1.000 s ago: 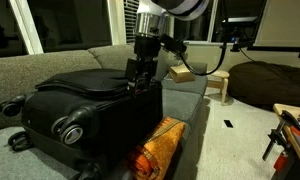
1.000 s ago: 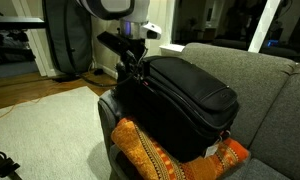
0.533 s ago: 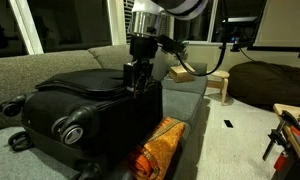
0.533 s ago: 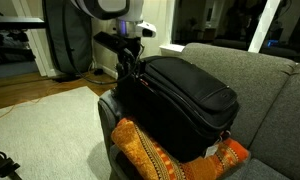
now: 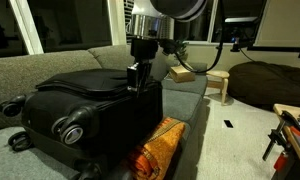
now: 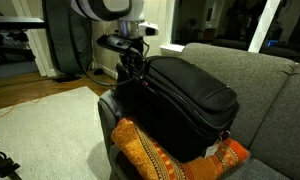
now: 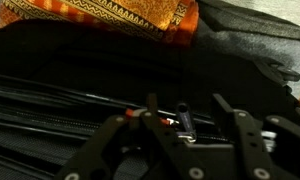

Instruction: Open the zipper of the suitcase.

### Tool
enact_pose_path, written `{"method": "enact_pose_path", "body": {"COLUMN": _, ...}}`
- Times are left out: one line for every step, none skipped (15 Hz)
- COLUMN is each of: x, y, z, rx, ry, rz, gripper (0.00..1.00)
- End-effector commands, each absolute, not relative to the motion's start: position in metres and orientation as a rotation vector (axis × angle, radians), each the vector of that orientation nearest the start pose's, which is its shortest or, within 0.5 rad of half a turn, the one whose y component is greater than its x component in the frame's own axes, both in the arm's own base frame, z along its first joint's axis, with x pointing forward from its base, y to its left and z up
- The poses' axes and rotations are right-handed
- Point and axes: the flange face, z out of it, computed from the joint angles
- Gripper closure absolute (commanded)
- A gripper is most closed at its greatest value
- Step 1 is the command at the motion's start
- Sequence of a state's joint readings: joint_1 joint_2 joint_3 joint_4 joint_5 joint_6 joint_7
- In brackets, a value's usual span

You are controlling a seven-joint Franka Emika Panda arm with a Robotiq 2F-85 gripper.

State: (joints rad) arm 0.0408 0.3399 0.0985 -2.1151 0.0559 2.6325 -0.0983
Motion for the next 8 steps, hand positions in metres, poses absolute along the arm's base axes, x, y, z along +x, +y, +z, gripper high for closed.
{"method": "enact_pose_path", "body": {"x": 0.598, "y": 0.083, "z": 0.261, "rx": -3.059, "ry": -0.278, "rz": -0.275, "gripper": 0.17}}
{"method": "enact_pose_path", "body": {"x": 0.6, "y": 0.084, "z": 0.258, "rx": -3.051, "ry": -0.274, "rz": -0.268, "gripper": 0.21}}
{"method": "enact_pose_path", "body": {"x": 0.602, "y": 0.085, "z": 0.257, "rx": -3.045, "ry": -0.273, "rz": -0.266, "gripper": 0.34}}
{"method": "enact_pose_path", "body": {"x": 0.604, "y": 0.086, "z": 0.256, "rx": -3.04, "ry": -0.271, "rz": -0.268, "gripper": 0.47}}
{"method": "enact_pose_path", "body": {"x": 0.606, "y": 0.086, "z": 0.256, "rx": -3.038, "ry": -0.272, "rz": -0.272, "gripper": 0.49}}
{"method": "enact_pose_path", "body": {"x": 0.607, "y": 0.086, "z": 0.26, "rx": -3.037, "ry": -0.274, "rz": -0.286, "gripper": 0.56}}
{"method": "enact_pose_path", "body": {"x": 0.607, "y": 0.086, "z": 0.265, "rx": -3.036, "ry": -0.276, "rz": -0.299, "gripper": 0.62}}
{"method": "enact_pose_path", "body": {"x": 0.605, "y": 0.088, "z": 0.27, "rx": -3.034, "ry": -0.283, "rz": -0.315, "gripper": 0.68}}
